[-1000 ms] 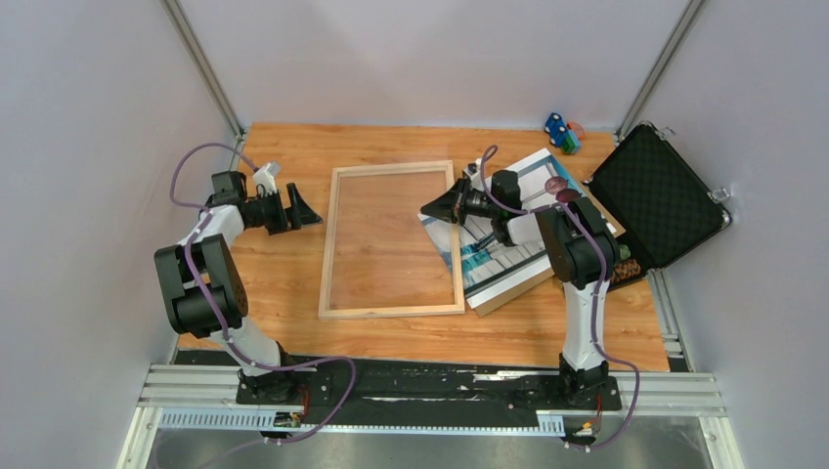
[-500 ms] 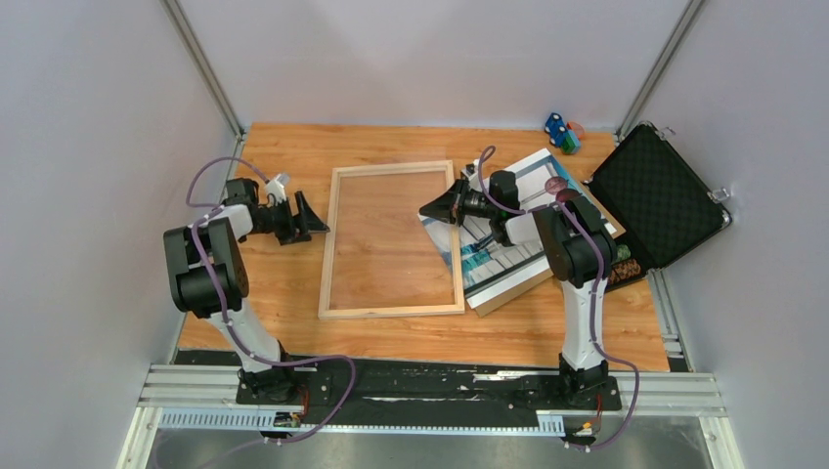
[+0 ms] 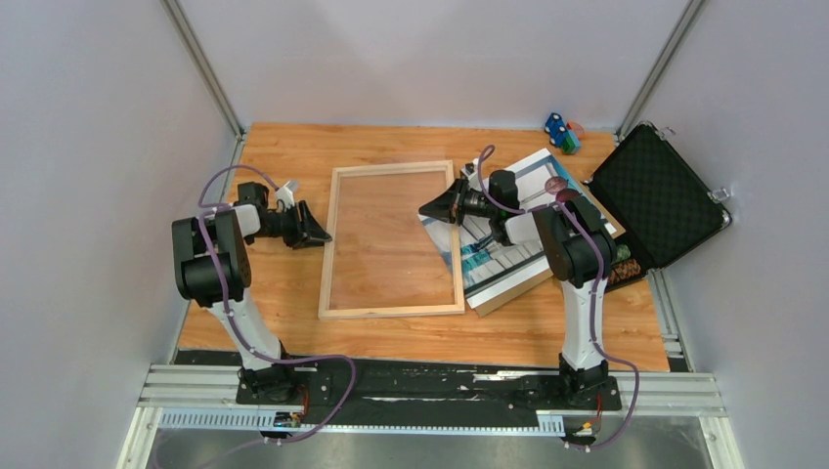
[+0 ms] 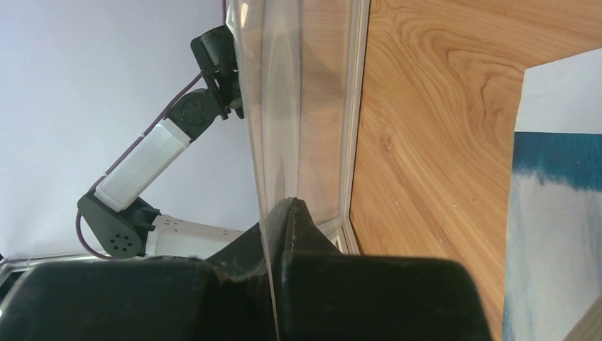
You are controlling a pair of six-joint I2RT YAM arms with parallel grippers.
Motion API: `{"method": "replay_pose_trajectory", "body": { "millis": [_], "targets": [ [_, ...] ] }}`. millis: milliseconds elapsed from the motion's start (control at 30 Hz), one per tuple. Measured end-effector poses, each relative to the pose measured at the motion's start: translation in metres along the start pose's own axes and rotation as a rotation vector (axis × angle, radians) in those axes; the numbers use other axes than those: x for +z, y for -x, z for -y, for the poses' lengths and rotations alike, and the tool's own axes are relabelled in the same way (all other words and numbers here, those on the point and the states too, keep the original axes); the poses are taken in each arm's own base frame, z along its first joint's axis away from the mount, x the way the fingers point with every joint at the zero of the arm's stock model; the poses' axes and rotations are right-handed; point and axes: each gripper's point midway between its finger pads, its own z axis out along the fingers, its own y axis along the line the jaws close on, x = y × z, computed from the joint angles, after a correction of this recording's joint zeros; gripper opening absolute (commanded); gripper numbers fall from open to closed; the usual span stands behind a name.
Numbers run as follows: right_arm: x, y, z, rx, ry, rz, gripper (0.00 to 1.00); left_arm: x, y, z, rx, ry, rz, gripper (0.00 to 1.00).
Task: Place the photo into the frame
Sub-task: Place the photo frame item in the photo frame.
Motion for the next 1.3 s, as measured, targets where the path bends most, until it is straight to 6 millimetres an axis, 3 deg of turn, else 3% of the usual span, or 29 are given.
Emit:
{"method": "replay_pose_trajectory", "body": {
  "millis": [567,1300],
  "targets": [
    [0.003,0.0,-0.005,-0.012,0.011,-0.011,0.0,0.003,-0.003,-0.002,-0.011,-0.007,-0.014,0.27],
    [0.005,0.001,0.01,0.029,0.003,-0.01,0.0,0.003,-0.004,-0.001,-0.013,-0.018,-0.02,0.2]
  ]
}}
